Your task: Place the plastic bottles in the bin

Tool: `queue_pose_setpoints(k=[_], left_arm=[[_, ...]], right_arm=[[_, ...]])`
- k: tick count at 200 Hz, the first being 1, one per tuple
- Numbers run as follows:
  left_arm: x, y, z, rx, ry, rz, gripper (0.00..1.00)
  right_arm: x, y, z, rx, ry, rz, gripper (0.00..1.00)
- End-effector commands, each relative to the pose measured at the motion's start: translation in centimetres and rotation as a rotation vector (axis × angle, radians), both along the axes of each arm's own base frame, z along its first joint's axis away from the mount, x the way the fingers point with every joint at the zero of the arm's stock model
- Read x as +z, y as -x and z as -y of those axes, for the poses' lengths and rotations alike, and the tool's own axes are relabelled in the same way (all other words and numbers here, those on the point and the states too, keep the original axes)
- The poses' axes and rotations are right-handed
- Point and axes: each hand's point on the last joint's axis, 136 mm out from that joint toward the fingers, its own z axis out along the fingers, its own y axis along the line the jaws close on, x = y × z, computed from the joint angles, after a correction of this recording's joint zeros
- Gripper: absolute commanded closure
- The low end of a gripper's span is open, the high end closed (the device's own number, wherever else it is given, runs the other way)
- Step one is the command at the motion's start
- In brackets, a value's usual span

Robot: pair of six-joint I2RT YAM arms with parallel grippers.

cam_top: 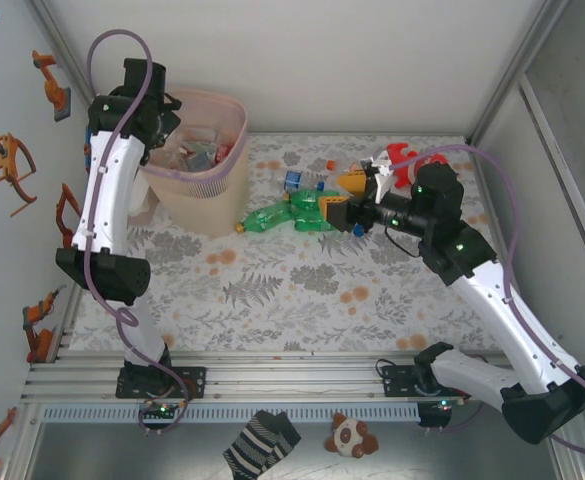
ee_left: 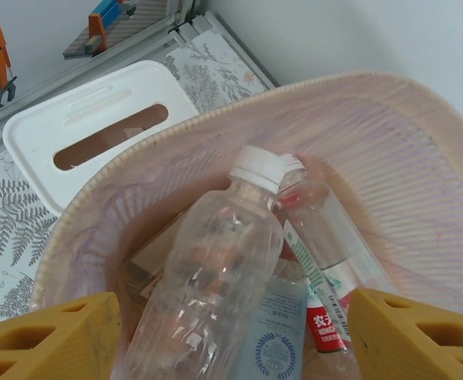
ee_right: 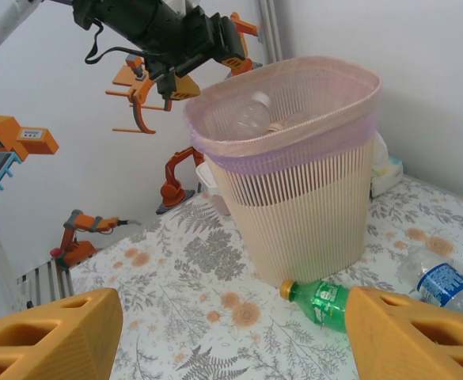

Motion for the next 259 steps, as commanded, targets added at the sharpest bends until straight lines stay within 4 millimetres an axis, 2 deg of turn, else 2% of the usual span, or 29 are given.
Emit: queue_pose_setpoints(k=[1, 18, 40, 71, 88, 108, 133, 169, 184, 200, 238, 259], left_arm=[[2.6, 0.2, 0.3, -0.059, -0.012, 0.065, 0.29], [3.0, -1.0, 1.5, -0.157, -0.013, 0.093, 0.39], [2.8, -1.8, 1.7, -0.201, -0.035, 0.093, 0.5], [1.4, -3.0, 1.9, -0.256, -0.022, 0.058, 0.64], [0.6, -3.5, 2.7, -0.316, 0.007, 0.041, 0.68], [0.2, -3.9, 4.4, -0.416, 0.043, 0.033, 0.68], [0.4, -3.8, 6.1, -0.525, 0.073, 0.049, 0.64], [0.9, -3.4, 8.3, -0.677, 0.099, 0.106, 0.55], [1.4, -2.7, 9.3, -0.753, 0.115, 0.154, 0.47], [2.3, -2.0, 9.8, -0.784, 0.119, 0.233, 0.42], [5.4, 0.8, 10.0, -0.843, 0.095, 0.473, 0.39], [5.7, 2.6, 9.6, -0.852, 0.066, 0.531, 0.38]], right_arm=[[0.6, 0.0, -0.1, -0.003, -0.019, 0.021, 0.27], [0.6, 0.0, -0.1, -0.001, -0.02, 0.024, 0.27], [0.5, 0.0, -0.1, -0.001, -0.014, 0.022, 0.27], [0.2, 0.0, 0.0, -0.008, -0.008, 0.02, 0.27], [0.2, 0.0, 0.1, -0.011, -0.003, 0.021, 0.27], [-0.1, -0.4, 0.2, -0.034, 0.009, 0.015, 0.27], [-1.2, -1.8, 1.1, -0.124, 0.06, -0.023, 0.27], [-4.3, -4.7, 3.3, -0.323, 0.194, -0.116, 0.27], [-5.8, -5.8, 4.4, -0.402, 0.255, -0.157, 0.27], [-7.2, -6.6, 5.2, -0.462, 0.294, -0.2, 0.27], [-10.7, -8.5, 6.9, -0.597, 0.38, -0.304, 0.27], [-12.3, -9.6, 8.0, -0.68, 0.395, -0.352, 0.27]])
